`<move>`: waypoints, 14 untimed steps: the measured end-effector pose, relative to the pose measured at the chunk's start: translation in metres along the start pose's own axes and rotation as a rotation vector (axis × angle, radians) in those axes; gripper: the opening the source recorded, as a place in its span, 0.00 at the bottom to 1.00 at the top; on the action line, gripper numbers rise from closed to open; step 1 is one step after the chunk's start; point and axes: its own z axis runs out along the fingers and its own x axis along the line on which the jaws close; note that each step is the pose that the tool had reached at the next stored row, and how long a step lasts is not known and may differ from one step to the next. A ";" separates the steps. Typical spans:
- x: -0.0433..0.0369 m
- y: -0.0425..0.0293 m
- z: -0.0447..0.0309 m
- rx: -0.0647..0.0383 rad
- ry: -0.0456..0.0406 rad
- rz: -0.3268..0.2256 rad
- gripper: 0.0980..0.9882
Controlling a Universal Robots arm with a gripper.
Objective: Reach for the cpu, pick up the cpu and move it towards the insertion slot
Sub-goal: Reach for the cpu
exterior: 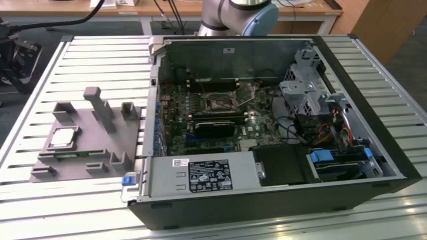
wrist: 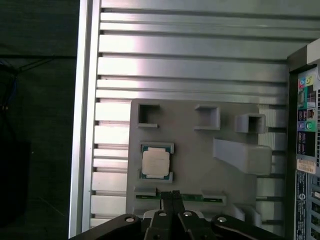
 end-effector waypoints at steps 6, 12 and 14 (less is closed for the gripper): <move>0.0024 -0.0038 0.0092 -0.002 -0.0001 0.000 0.08; 0.0040 -0.0053 0.0200 -0.002 0.0001 0.000 0.35; 0.0041 -0.0054 0.0238 -0.002 0.0003 0.000 0.41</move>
